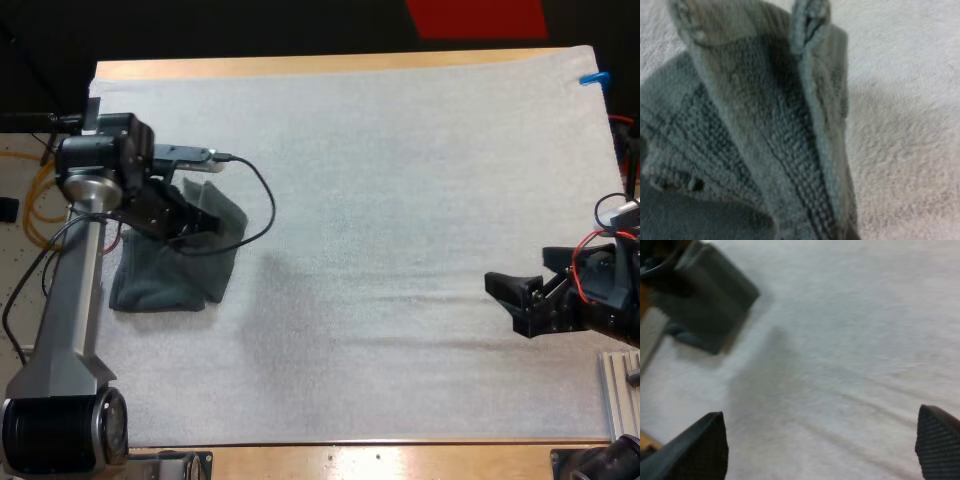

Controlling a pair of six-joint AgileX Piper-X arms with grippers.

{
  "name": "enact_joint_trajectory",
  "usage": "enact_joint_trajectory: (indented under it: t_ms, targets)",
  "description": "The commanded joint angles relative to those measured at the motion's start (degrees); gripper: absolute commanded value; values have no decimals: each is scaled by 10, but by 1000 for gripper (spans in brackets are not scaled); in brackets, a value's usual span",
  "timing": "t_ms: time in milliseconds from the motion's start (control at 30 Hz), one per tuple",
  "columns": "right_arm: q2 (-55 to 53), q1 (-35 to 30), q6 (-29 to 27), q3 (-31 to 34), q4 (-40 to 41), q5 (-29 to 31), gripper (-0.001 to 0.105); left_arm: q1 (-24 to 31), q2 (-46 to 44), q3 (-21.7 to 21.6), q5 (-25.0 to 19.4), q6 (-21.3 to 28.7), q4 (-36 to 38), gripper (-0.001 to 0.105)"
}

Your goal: Pick towel from pile fold and stack

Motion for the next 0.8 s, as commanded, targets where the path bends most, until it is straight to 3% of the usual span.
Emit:
enact_joint_trajectory:
  t_ms: [0,333,567,767]
  targets:
    - [3,-3,-2,-2,-11,-22,74,8,-4,4,-5,5,2,0]
    - [24,-3,-1,8,-45,-211,74,54,22,64,-11,4,-74,0]
    - [53,-3,-1,10,-53,-280,74,67,26,71,-123,2,-87,0]
    - [76,-3,-2,11,-53,-290,74,67,26,73,-163,2,-101,0]
